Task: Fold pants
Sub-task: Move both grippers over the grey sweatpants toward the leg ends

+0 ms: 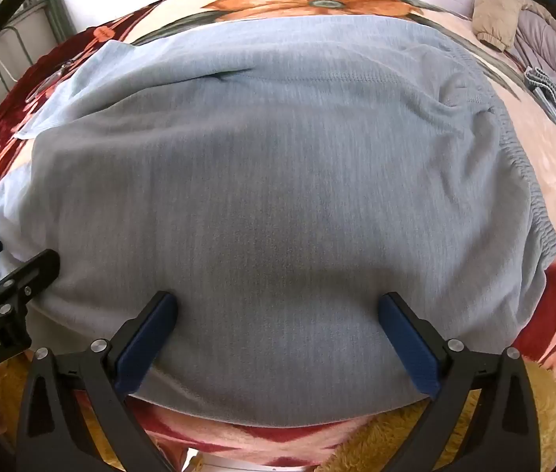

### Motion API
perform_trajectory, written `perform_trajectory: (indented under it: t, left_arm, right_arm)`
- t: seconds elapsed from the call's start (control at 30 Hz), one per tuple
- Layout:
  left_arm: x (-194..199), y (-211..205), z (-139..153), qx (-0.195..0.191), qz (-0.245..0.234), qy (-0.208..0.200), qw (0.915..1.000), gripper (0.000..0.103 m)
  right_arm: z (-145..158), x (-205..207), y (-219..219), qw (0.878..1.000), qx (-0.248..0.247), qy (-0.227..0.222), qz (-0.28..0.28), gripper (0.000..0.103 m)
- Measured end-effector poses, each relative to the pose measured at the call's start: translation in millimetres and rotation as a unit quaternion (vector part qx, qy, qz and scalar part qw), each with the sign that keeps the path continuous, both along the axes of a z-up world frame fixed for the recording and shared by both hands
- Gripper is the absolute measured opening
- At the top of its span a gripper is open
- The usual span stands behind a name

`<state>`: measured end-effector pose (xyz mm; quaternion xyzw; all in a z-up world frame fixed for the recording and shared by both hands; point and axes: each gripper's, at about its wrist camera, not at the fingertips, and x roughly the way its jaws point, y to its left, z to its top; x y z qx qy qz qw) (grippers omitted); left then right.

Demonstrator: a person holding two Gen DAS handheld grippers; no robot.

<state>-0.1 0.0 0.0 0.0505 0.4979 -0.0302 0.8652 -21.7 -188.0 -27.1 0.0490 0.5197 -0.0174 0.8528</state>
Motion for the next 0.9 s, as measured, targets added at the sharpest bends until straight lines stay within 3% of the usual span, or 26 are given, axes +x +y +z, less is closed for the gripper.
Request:
perform_trajectory:
  t: [0.9]
  left_arm:
    - [3.4, 2.4, 4.8, -0.015, 0.004, 0.0, 0.9999, 0.103]
  right_arm:
    - [1.8, -1.3, -2.9, 1.0, 0.016, 0.005, -0.002, 0.103]
